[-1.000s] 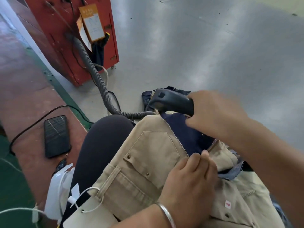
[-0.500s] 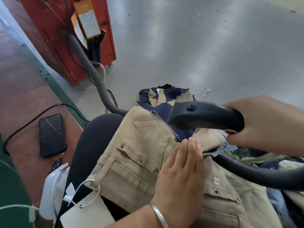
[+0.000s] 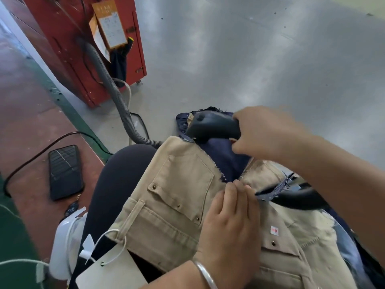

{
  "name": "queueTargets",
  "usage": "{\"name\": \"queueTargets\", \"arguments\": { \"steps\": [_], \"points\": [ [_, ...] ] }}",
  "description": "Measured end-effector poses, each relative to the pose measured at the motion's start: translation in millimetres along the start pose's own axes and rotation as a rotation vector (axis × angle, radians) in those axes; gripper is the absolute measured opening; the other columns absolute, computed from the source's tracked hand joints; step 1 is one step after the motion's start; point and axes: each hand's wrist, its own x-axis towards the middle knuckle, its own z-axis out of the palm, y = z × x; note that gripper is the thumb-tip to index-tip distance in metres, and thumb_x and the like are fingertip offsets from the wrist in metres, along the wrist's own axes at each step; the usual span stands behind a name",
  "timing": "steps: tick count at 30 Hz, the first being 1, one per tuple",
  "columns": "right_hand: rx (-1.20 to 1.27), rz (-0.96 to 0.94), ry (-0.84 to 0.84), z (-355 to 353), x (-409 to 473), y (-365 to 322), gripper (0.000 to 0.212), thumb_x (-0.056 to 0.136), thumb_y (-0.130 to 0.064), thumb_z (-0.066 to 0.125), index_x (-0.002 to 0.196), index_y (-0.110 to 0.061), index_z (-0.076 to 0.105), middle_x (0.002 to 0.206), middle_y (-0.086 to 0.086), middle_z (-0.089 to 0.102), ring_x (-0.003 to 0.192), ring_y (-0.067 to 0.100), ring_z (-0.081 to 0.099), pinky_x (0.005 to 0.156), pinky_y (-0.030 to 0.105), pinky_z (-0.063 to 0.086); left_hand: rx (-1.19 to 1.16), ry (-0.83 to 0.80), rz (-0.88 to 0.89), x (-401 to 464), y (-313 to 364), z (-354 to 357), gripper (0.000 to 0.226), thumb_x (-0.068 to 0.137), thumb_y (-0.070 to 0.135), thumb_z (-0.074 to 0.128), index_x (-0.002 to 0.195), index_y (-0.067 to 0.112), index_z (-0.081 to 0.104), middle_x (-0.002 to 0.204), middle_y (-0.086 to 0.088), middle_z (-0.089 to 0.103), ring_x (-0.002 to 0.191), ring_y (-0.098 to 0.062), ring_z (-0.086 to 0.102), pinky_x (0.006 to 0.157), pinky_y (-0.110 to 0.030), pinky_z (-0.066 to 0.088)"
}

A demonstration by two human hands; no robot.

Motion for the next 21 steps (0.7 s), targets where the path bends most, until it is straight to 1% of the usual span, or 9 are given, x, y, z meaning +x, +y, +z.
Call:
{"name": "queueTargets", "arguments": {
  "steps": [2, 6, 9, 11, 14, 16, 18, 20, 21],
  "points": [
    [0.073, 0.071, 0.012, -4, 13, 6, 0.015, 0.076, -0.018, 0.067, 0.084, -0.017, 0.055, 0.065, 0.001, 0.052, 0.061, 0.026, 0.055, 0.057, 0.026, 0.039, -0.036, -0.024, -0.006, 1, -1, -2, 0.045, 0.081, 0.020, 0.038, 0.108, 0.006, 0.071, 0.108, -0.011, 0.069, 0.099, -0.026, 0.064, 0.088, -0.034, 0.041],
    [0.339, 0.122, 0.025, -28, 1, 44, 0.014, 0.074, -0.012, 0.070, 0.083, -0.014, 0.060, 0.052, 0.009, 0.062, 0.040, 0.024, 0.060, 0.037, 0.025, 0.041, -0.137, -0.022, -0.006, 5, -13, -5, 0.041, 0.077, 0.026, 0.057, 0.111, 0.007, 0.067, 0.109, -0.009, 0.065, 0.096, -0.026, 0.061, 0.082, -0.033, 0.048],
    [0.399, 0.163, 0.028, -43, -41, 70, 0.017, 0.070, -0.010, 0.072, 0.077, -0.021, 0.060, 0.042, 0.004, 0.061, 0.030, 0.014, 0.057, 0.028, 0.022, 0.038, -0.170, -0.050, -0.023, 12, -20, -6, 0.052, 0.077, 0.031, 0.060, 0.121, 0.004, 0.061, 0.106, -0.006, 0.063, 0.093, -0.025, 0.059, 0.079, -0.034, 0.049],
    [0.345, 0.223, 0.038, -41, -73, 78, 0.021, 0.064, -0.022, 0.073, 0.077, -0.035, 0.061, 0.042, -0.003, 0.061, 0.028, 0.012, 0.054, 0.031, 0.029, 0.044, -0.154, -0.089, -0.032, 18, -21, -8, 0.060, 0.078, 0.035, 0.058, 0.128, 0.001, 0.056, 0.105, -0.005, 0.062, 0.092, -0.024, 0.059, 0.080, -0.033, 0.050],
    [0.319, 0.284, 0.061, -24, -110, 76, 0.036, 0.052, -0.041, 0.069, 0.084, -0.052, 0.056, 0.048, -0.014, 0.061, 0.034, 0.015, 0.056, 0.043, 0.042, 0.053, -0.168, -0.102, -0.065, 25, -19, -8, 0.059, 0.076, 0.037, 0.056, 0.124, 0.002, 0.060, 0.103, -0.006, 0.063, 0.092, -0.025, 0.059, 0.080, -0.034, 0.049],
    [0.315, 0.279, 0.031, -5, -119, 74, 0.041, 0.046, -0.043, 0.058, 0.086, -0.053, 0.054, 0.058, -0.024, 0.062, 0.042, 0.016, 0.057, 0.048, 0.043, 0.052, -0.168, -0.065, -0.069, 25, -17, -4, 0.054, 0.075, 0.034, 0.056, 0.118, 0.003, 0.064, 0.100, -0.008, 0.063, 0.090, -0.028, 0.060, 0.078, -0.035, 0.048],
    [0.310, 0.287, -0.031, 14, -118, 70, 0.034, 0.051, -0.043, 0.058, 0.083, -0.051, 0.053, 0.062, -0.031, 0.059, 0.045, 0.012, 0.056, 0.048, 0.035, 0.049, -0.161, -0.030, -0.069, 23, -16, -1, 0.051, 0.073, 0.030, 0.063, 0.116, 0.001, 0.065, 0.097, -0.010, 0.063, 0.087, -0.029, 0.059, 0.079, -0.037, 0.045],
    [0.316, 0.336, -0.052, 29, -107, 69, 0.018, 0.060, -0.036, 0.066, 0.074, -0.039, 0.054, 0.053, -0.016, 0.059, 0.046, 0.010, 0.056, 0.047, 0.027, 0.042, -0.138, -0.041, -0.069, 23, -15, 0, 0.052, 0.074, 0.031, 0.066, 0.116, 0.000, 0.064, 0.096, -0.011, 0.062, 0.087, -0.029, 0.058, 0.079, -0.037, 0.045],
    [0.327, 0.356, -0.055, 34, -99, 70, 0.017, 0.064, -0.031, 0.068, 0.072, -0.035, 0.053, 0.052, -0.011, 0.058, 0.048, 0.011, 0.059, 0.048, 0.027, 0.044, -0.127, -0.057, -0.068, 23, -14, 0, 0.053, 0.074, 0.032, 0.065, 0.117, 0.001, 0.064, 0.097, -0.011, 0.061, 0.088, -0.029, 0.057, 0.078, -0.038, 0.047]
  ]
}}
